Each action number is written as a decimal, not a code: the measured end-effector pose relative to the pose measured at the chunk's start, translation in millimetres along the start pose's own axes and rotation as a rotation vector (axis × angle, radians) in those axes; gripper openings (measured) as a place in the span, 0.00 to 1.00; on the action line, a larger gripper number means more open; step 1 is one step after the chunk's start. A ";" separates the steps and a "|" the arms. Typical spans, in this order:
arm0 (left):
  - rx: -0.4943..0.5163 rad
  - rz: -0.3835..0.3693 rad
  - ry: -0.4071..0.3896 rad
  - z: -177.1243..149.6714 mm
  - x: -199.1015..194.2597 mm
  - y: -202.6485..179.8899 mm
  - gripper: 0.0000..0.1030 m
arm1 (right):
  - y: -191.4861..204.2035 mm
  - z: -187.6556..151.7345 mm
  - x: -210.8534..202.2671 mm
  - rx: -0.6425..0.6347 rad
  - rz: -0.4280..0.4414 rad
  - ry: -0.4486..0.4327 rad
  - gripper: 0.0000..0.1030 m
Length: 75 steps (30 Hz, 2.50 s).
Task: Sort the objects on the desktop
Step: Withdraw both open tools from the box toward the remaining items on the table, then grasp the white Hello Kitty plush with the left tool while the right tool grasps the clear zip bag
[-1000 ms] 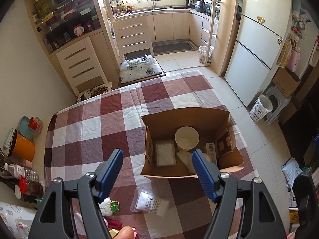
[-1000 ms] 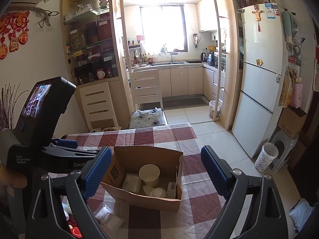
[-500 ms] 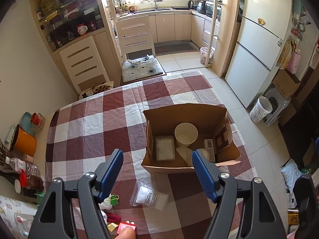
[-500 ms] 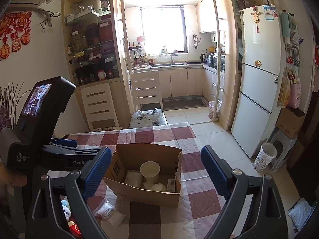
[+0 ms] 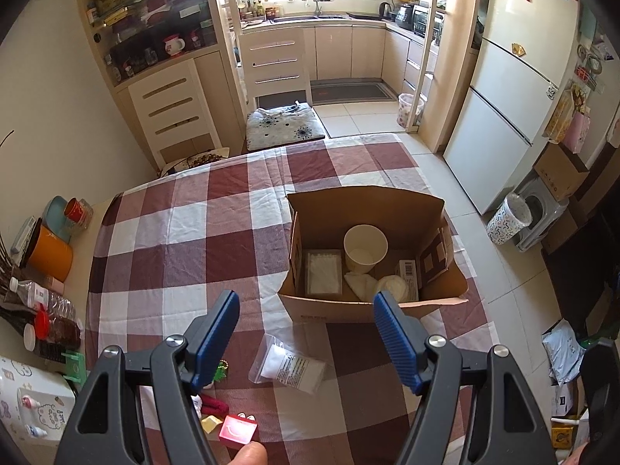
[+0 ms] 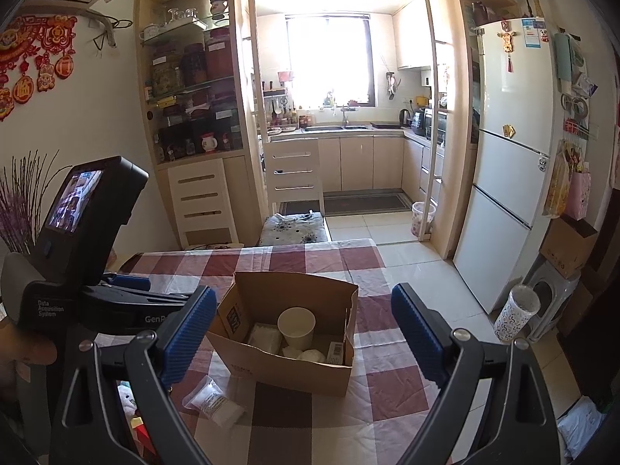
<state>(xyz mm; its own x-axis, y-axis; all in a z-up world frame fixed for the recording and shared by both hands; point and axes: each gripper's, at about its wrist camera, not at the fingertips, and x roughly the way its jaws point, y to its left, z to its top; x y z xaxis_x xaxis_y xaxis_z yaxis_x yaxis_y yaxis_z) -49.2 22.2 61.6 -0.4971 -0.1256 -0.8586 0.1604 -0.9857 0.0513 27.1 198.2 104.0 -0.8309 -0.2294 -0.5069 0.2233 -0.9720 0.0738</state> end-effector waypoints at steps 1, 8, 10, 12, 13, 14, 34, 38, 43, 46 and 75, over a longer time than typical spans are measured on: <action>-0.001 0.001 -0.001 -1.3 -0.7 0.2 0.71 | 0.1 -0.3 -0.9 -0.001 0.001 -0.001 0.90; -0.001 0.004 0.019 -12.4 2.9 2.7 0.71 | 3.3 -6.4 -6.6 0.003 0.003 0.005 0.90; 0.001 0.005 0.024 -16.7 3.7 2.6 0.71 | 5.1 -9.3 -7.7 0.006 0.002 0.008 0.90; 0.003 0.007 0.029 -20.9 4.9 4.0 0.71 | 6.9 -12.0 -8.5 0.008 0.001 0.012 0.90; 0.004 0.009 0.031 -22.7 5.7 4.6 0.71 | 8.0 -13.3 -8.8 0.009 0.000 0.013 0.90; 0.007 0.012 0.035 -24.6 6.7 5.4 0.71 | 9.2 -15.0 -9.1 0.010 -0.001 0.015 0.90; -0.009 0.044 0.168 -68.5 47.0 47.8 0.71 | 45.9 -40.1 16.7 0.005 0.006 0.111 0.90; -0.015 0.074 0.172 -74.1 51.9 59.9 0.71 | 56.1 -46.1 28.9 -0.004 0.026 0.134 0.90; -0.028 0.084 0.194 -83.9 61.8 75.2 0.71 | 69.8 -56.3 48.1 -0.012 0.051 0.171 0.90; -0.035 0.080 0.219 -91.8 71.1 81.4 0.71 | 75.8 -65.5 57.9 -0.026 0.060 0.196 0.90; -0.666 -0.085 0.307 -239.9 166.7 230.6 0.71 | 146.3 -207.2 123.4 -0.287 0.189 0.538 0.90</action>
<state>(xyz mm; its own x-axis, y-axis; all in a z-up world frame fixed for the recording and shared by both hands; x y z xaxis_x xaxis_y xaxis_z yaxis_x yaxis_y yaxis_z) 109.5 -199.1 -192.0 -0.2852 0.0816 -0.9550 0.6642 -0.7015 -0.2583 62.8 38.4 -125.8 -0.4082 -0.2646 -0.8737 0.5306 -0.8476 0.0088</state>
